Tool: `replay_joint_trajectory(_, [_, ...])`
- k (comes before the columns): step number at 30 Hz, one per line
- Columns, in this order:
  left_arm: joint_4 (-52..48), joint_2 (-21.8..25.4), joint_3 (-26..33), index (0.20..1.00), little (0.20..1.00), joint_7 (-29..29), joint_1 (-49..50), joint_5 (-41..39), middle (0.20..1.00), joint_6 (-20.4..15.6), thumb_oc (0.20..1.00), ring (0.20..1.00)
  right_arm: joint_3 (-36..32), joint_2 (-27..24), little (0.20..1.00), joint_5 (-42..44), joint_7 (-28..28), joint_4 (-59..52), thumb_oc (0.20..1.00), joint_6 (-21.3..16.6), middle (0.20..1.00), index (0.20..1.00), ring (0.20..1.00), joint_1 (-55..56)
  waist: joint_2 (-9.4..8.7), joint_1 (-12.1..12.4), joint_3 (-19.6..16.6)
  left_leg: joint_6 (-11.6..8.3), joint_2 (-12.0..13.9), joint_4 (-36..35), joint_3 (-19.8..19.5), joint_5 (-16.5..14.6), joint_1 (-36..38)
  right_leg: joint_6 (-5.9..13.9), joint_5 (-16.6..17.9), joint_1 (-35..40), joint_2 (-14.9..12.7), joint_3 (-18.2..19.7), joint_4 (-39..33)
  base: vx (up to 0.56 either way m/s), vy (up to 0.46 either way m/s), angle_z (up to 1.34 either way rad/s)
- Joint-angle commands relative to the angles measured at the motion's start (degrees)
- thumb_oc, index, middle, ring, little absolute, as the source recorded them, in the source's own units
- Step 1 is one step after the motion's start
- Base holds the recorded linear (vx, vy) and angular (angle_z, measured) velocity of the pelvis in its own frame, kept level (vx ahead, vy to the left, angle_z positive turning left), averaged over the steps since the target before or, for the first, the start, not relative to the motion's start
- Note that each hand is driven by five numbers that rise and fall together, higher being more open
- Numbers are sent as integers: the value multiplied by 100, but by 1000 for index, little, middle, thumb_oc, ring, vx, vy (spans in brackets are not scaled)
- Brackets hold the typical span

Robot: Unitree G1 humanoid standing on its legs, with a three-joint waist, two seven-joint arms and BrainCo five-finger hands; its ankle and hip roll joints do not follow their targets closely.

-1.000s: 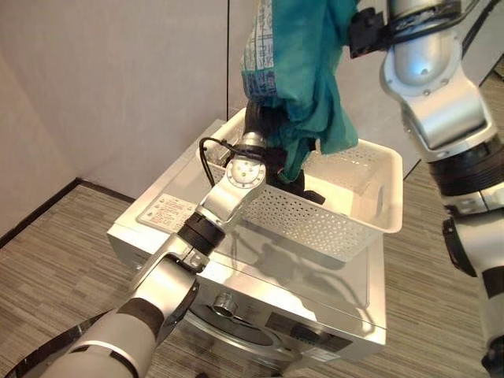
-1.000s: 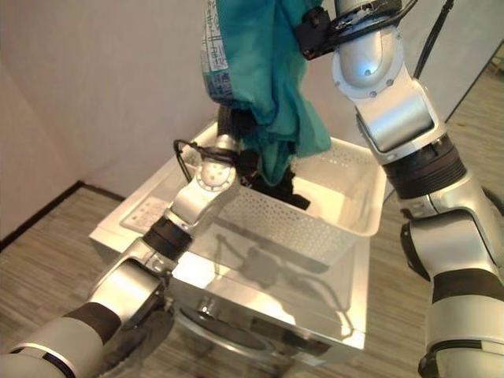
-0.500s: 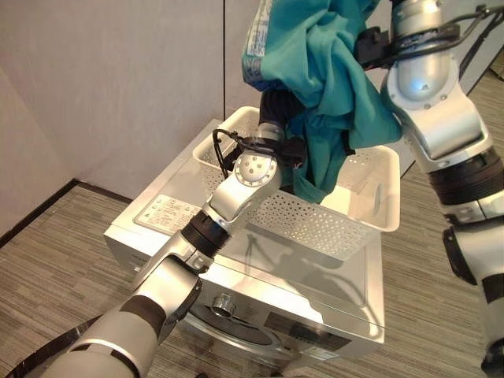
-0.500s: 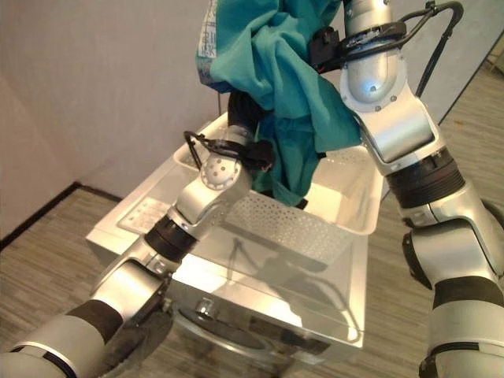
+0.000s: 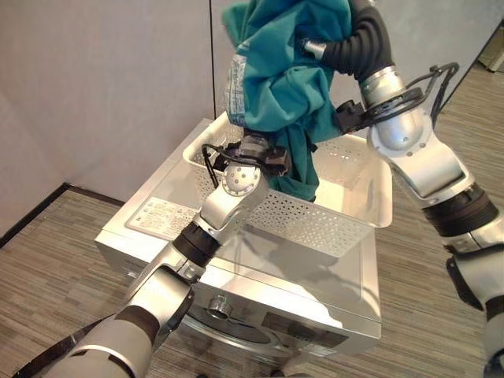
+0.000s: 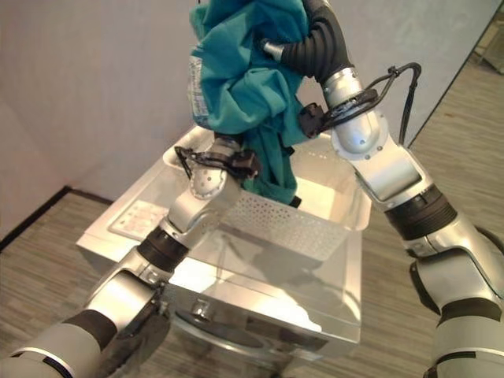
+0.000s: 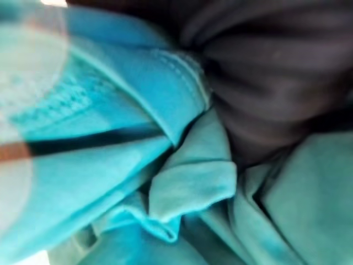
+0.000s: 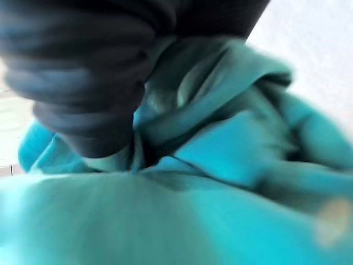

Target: Grab the laundry basket,head to the washer,open it,put in the laundry and shut it.

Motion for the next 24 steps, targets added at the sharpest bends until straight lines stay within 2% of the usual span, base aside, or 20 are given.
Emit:
replay_joint_trajectory(1, [-24,-44,252,200,200,4,-521,361,200,-592,200,200,-3,-726,1000,1020,383,69,1000,-600,1000,1000,1000,-199,235,274,-162,-615,885,109,212,-945,790,437,236,-482,-432,-155,220,0,0,0])
replay_joint_trajectory(2, [-16,-3,315,200,200,29,-535,447,200,-612,200,200,-205,-802,1000,1389,454,104,1000,-723,1000,1000,1000,34,247,254,-165,-620,885,109,225,-952,799,445,233,-480,-440,-157,223,0,0,0])
replay_joint_trajectory(4, [-27,57,348,200,200,44,-547,491,200,-633,200,200,-408,-829,1000,1566,504,118,1000,-789,1000,1000,1000,241,252,244,-171,-620,887,109,227,-957,799,449,233,-480,-445,-157,224,0,0,0])
replay_joint_trajectory(5, [-32,171,441,200,200,60,-547,524,200,-656,200,200,-861,-813,1000,1768,455,207,1000,-929,1000,1000,1000,534,274,224,-172,-616,874,109,238,-924,770,452,266,-520,-452,-155,235,0,0,0])
replay_joint_trajectory(6, [-165,359,583,200,200,138,-487,661,200,-692,200,200,-1592,-636,1000,1755,207,302,1000,-1090,1000,1000,1000,1010,300,215,-184,-603,863,109,244,-944,761,466,261,-539,-460,-144,238,0,0,0])
replay_joint_trajectory(7, [-165,358,579,200,200,139,-486,662,200,-692,200,200,-1599,-636,1000,1754,207,297,1000,-1088,1000,1000,1000,1017,297,218,-185,-603,863,109,245,-944,761,467,261,-539,-461,-144,238,35,6,-5])
replay_joint_trajectory(8, [-677,830,1061,200,200,265,-185,927,200,-810,200,200,-2799,-417,1000,1094,-405,167,1000,-1322,1000,1000,1000,1620,386,194,-177,-569,850,109,268,-1001,786,480,259,-558,-471,-112,246,37,7,-13])
replay_joint_trajectory(11, [-1012,1222,1421,200,200,361,136,1244,200,-871,200,200,-3563,-442,1000,315,-873,-14,1000,-1322,1000,1000,1000,2210,394,206,-198,-548,836,109,302,-1048,834,502,249,-555,-467,-83,259,42,8,-17])
replay_joint_trajectory(12, [-1271,1564,1815,200,200,428,453,1512,200,-911,200,200,-4117,-476,1000,-411,-1269,-182,1000,-1240,1000,1000,1000,2730,437,192,-196,-532,823,109,328,-1079,864,530,251,-554,-467,-53,246,48,16,-9])
replay_joint_trajectory(14, [-1566,1848,2276,200,200,559,930,1801,200,-920,200,200,-4764,-322,1000,-1157,-1664,-474,1000,-1085,1000,1000,1000,3416,453,202,-206,-517,809,109,352,-1084,890,536,279,-553,-473,-18,221,31,12,-10])
replay_joint_trajectory(16, [-1602,1838,2258,200,200,563,970,1811,200,-902,200,200,-4803,-283,1000,-1188,-1674,-546,1000,-1051,1000,1000,1000,3498,445,218,-234,-517,812,109,356,-1115,908,543,258,-532,-471,-20,212,33,20,-20])
replay_joint_trajectory(17, [-2042,2204,3257,200,200,821,1959,2222,200,-980,200,200,-5863,-240,1000,-2470,-2208,-844,1000,-545,1000,1000,1000,4722,457,217,-235,-485,788,109,363,-1120,944,550,298,-517,-482,10,179,50,48,-8])
replay_joint_trajectory(19, [-2232,2325,3730,200,200,928,2489,2468,200,-972,200,200,-6200,-107,1000,-2887,-2278,-851,1000,-282,1000,1000,1000,5373,462,220,-236,-461,775,109,386,-1173,993,572,294,-509,-483,49,153,34,48,-1])
replay_joint_trajectory(21, [-2290,2299,3733,200,200,926,2561,2478,200,-954,200,200,-6211,-83,1000,-2904,-2276,-901,1000,-266,1000,1000,1000,5439,463,238,-265,-459,774,109,400,-1186,1013,576,289,-496,-483,61,149,11,34,-5])
replay_joint_trajectory(22, [-2456,2325,4157,200,200,993,3070,2621,200,-986,200,200,-6290,181,1000,-3114,-2293,-640,1000,-24,1000,1000,1000,5946,459,266,-244,-417,754,109,408,-1235,1082,597,272,-481,-485,107,132,9,63,-6])
replay_joint_trajectory(24, [-2547,2386,4417,200,200,1025,3385,2836,200,-945,200,200,-6174,479,1000,-3165,-2206,-301,1000,147,1000,1000,1000,6287,438,326,-239,-377,731,109,446,-1245,1142,604,279,-498,-489,164,124,-25,61,-12])
